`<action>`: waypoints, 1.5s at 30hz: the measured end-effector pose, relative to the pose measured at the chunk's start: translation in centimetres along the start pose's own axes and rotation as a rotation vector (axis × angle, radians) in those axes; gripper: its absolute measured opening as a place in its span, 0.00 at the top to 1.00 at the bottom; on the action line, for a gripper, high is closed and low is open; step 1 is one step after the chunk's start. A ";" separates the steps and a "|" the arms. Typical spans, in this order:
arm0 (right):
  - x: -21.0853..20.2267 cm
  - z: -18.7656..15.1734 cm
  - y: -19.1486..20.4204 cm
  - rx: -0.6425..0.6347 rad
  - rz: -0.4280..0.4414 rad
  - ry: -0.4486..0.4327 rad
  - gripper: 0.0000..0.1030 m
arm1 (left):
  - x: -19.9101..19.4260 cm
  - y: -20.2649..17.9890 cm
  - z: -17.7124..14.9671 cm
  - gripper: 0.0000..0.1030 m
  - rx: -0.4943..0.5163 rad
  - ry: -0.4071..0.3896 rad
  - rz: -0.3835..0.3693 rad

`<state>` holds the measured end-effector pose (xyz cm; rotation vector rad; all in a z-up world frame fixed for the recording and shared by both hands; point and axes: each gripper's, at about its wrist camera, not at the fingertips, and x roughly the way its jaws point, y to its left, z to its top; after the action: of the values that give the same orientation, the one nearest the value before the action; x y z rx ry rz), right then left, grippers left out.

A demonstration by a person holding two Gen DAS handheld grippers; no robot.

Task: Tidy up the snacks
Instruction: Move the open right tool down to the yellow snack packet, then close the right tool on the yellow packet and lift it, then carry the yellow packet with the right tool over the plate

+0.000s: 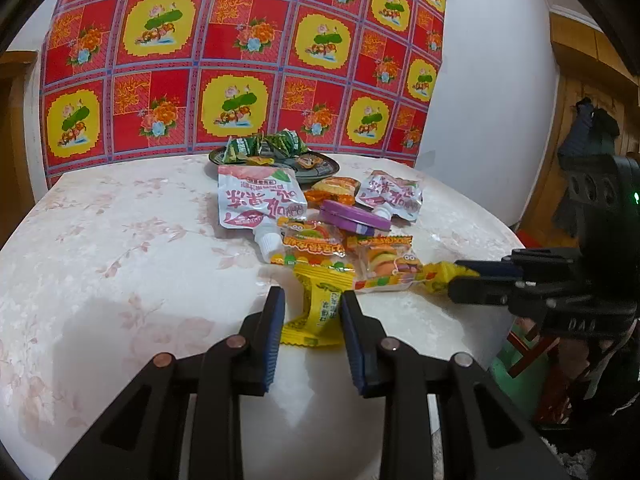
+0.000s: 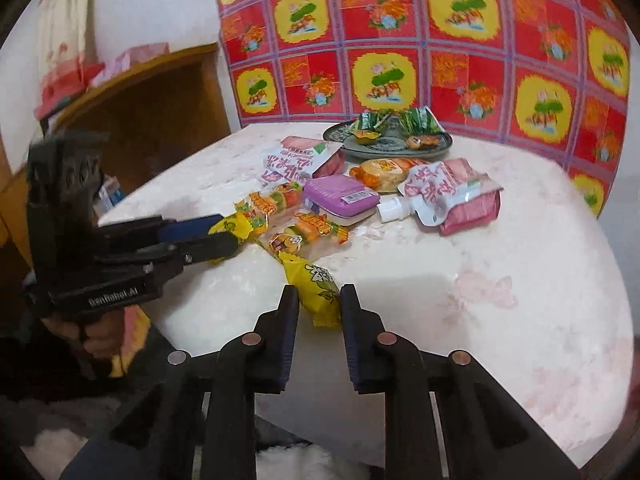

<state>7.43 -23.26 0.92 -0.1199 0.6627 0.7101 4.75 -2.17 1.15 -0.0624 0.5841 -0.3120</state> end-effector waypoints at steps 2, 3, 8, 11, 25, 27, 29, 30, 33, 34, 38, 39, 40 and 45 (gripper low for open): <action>0.0 0.2 -0.4 0.025 -0.015 -0.005 0.75 | 0.0 0.0 0.0 0.71 0.002 0.001 0.001; 0.2 0.3 -0.9 0.051 -0.010 -0.002 0.73 | 0.0 0.1 0.0 0.71 0.001 0.001 0.000; 0.6 0.4 -3.4 0.201 0.041 -0.010 0.70 | -0.1 0.3 0.0 0.71 -0.023 0.000 -0.019; 0.7 0.6 -3.4 0.190 0.026 -0.016 0.63 | -0.1 0.4 0.0 0.71 -0.026 -0.004 -0.024; 1.3 1.0 -1.0 0.023 0.001 -0.087 0.74 | -0.4 0.5 -0.1 0.74 -0.032 -0.005 -0.026; 1.1 1.1 -1.1 0.031 -0.004 -0.091 0.74 | -0.7 0.3 0.0 0.74 -0.023 -0.011 -0.022; 0.8 1.2 -1.2 0.036 -0.007 -0.099 0.74 | -1.3 0.0 0.2 0.74 -0.011 -0.024 -0.020; 0.7 1.3 -1.1 0.037 -0.008 -0.103 0.75 | -1.9 -0.2 0.5 0.74 -0.003 -0.040 -0.026; 0.1 1.8 -1.1 0.051 -0.001 -0.117 0.75 | -3.3 -0.9 1.4 0.74 0.030 -0.079 -0.027; 0.0 2.1 -1.1 0.054 0.004 -0.121 0.75 | -3.7 -1.1 1.9 0.74 0.046 -0.086 -0.015; -0.3 4.0 -0.9 0.034 -0.010 -0.126 0.75 | -4.0 -1.5 4.3 0.74 0.098 -0.083 0.048; -0.4 4.4 -0.8 0.027 -0.015 -0.130 0.75 | -3.9 -1.5 5.0 0.74 0.107 -0.077 0.056; -0.5 5.1 -0.8 0.015 -0.022 -0.132 0.75 | -3.7 -1.4 5.7 0.74 0.117 -0.070 0.067; 0.4 8.6 -1.3 -0.066 -0.097 -0.130 0.74 | -1.0 0.0 9.5 0.74 0.161 -0.029 0.100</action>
<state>12.94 -21.25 7.34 -0.1640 0.5056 0.6406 9.19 -2.14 9.65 0.1168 0.5297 -0.2598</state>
